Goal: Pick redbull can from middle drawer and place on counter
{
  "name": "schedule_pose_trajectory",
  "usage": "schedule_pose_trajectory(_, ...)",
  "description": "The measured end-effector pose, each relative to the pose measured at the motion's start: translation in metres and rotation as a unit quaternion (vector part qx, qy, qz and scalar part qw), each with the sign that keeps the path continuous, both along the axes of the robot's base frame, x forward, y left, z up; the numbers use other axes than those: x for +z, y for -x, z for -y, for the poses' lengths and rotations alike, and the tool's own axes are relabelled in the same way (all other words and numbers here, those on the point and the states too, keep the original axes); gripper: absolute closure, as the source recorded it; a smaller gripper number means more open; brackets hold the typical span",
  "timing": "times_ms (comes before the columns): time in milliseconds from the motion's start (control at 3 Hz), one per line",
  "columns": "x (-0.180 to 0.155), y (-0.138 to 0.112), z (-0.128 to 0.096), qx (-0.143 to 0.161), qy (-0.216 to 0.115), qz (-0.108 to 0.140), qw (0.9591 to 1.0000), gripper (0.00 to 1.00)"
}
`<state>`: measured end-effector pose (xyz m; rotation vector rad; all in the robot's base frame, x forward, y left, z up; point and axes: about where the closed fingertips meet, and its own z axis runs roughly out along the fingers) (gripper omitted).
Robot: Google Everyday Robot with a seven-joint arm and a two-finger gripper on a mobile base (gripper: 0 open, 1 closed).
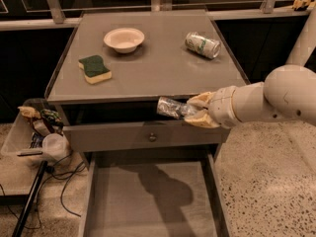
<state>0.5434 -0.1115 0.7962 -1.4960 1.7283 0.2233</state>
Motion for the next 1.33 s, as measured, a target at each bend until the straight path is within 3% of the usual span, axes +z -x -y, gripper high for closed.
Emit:
schedule_pose_trajectory(667, 0.016, 0.005, 0.004, -0.001, 0.014, 0.012, 0.9998, 1.00)
schedule_pose_trajectory(1000, 0.045, 0.019, 0.010, -0.007, 0.017, 0.038, 0.9991, 1.00)
schedule_pose_trajectory(1333, 0.086, 0.017, 0.013, -0.001, 0.020, 0.081, 0.9965, 1.00)
